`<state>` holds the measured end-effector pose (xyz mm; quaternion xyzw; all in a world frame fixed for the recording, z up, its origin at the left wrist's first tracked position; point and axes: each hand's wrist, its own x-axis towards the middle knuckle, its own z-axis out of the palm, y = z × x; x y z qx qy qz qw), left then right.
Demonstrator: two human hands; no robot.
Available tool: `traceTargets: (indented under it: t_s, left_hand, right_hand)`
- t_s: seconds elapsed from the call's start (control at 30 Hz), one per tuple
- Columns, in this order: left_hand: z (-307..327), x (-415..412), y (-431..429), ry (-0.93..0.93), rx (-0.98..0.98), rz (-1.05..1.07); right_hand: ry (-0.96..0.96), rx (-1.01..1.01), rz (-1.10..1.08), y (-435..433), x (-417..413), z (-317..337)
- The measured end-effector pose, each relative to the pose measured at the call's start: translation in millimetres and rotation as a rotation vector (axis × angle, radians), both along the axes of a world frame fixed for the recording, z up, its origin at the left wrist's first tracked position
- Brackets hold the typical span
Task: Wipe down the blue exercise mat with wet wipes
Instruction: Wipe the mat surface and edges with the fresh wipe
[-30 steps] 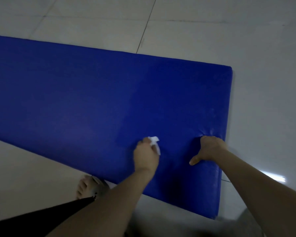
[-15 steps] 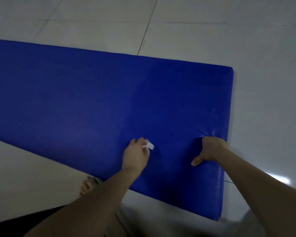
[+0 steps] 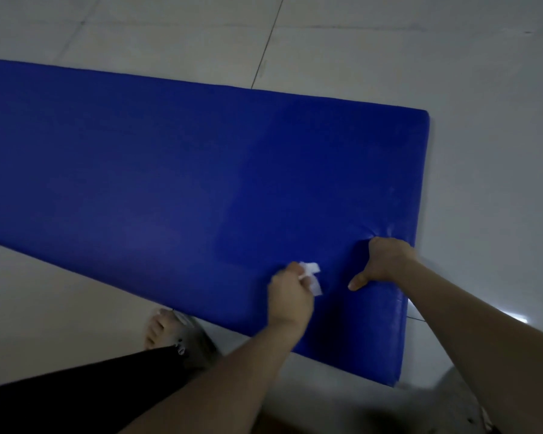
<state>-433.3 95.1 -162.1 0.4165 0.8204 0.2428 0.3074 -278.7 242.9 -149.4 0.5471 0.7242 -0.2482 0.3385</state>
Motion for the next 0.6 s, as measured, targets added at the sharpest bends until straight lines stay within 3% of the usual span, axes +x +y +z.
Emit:
traceTargets:
  t_s: [0.17,0.4,0.5,0.6]
  left_hand:
    - [-7,36,0,0.092,-0.076,-0.313]
    - [-9,-45,7,0.415,-0.161,-0.674]
    - [-9,-96,0,0.53,-0.163,-0.569]
    - [-7,-144,-7,0.506,-0.166,-0.329]
  right_hand:
    - [-0.004,0.014,0.005,1,-2,0]
    - [0.017,-0.02,-0.016,2,0,0]
    - [0.012,-0.021,-0.019,2,0,-1]
    - [0.01,-0.021,-0.022,3,0,-2]
